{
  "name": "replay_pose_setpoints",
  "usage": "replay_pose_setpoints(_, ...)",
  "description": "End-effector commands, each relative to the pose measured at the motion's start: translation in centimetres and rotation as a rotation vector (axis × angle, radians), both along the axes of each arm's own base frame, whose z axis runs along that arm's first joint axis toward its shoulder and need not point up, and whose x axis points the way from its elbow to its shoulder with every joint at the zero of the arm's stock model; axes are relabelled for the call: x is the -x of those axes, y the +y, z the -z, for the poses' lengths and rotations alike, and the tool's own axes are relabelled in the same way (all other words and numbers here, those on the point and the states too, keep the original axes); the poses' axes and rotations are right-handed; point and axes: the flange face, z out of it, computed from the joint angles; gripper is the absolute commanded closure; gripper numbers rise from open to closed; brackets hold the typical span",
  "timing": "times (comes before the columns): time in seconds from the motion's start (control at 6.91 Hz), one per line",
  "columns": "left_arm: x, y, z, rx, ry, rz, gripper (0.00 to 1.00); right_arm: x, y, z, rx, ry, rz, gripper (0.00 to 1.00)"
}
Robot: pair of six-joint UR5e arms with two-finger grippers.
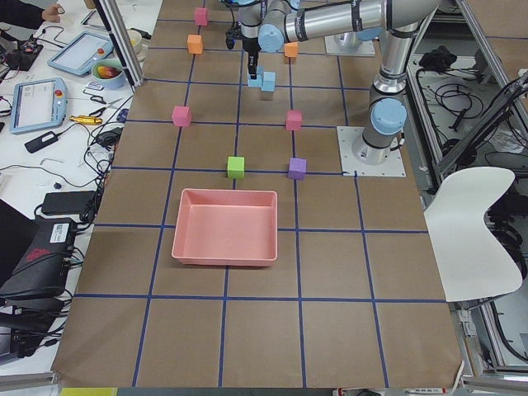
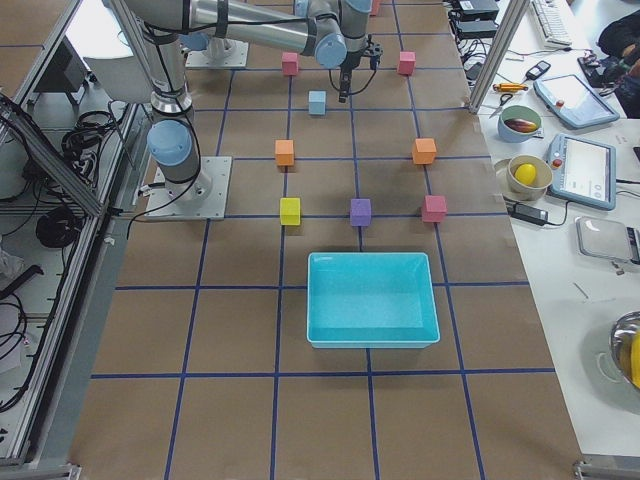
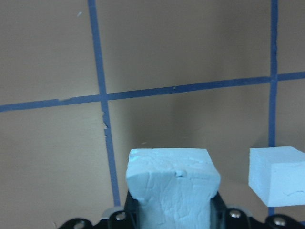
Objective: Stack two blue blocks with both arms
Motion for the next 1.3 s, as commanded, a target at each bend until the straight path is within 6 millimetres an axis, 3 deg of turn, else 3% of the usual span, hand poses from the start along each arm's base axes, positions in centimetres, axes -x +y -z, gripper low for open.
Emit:
replay_pose_setpoints(0.0,4.6,1.5,1.8,-0.001,0.0,0.003,1.0,2.4,1.4,-6.1,0.012,0.027,-0.004,0.0)
replay_pose_setpoints(0.14,6.1,1.4,3.0,0.008,0.013,-0.048,1.0,2.9,2.4,-7.6,0.027,0.026,-0.121,0.0)
replay_pose_setpoints(0.29,8.1,1.9,4.2,0.007,0.039,-0.027,1.0,5.2,2.1,-8.2,0.033,0.072,-0.11,0.0)
replay_pose_setpoints(0.58,10.0,3.0,5.6,-0.01,0.031,-0.014,1.0,8.4,2.5,-9.8,0.056,0.223,-0.08,0.0)
replay_pose_setpoints(1.01,10.5,3.8,6.3,-0.02,0.014,-0.04,1.0,8.7,2.7,-9.6,0.037,0.213,-0.074,0.0)
replay_pose_setpoints(1.16,10.5,3.8,6.5,-0.024,0.011,-0.043,1.0,7.5,2.7,-9.5,0.036,0.075,-0.064,0.0)
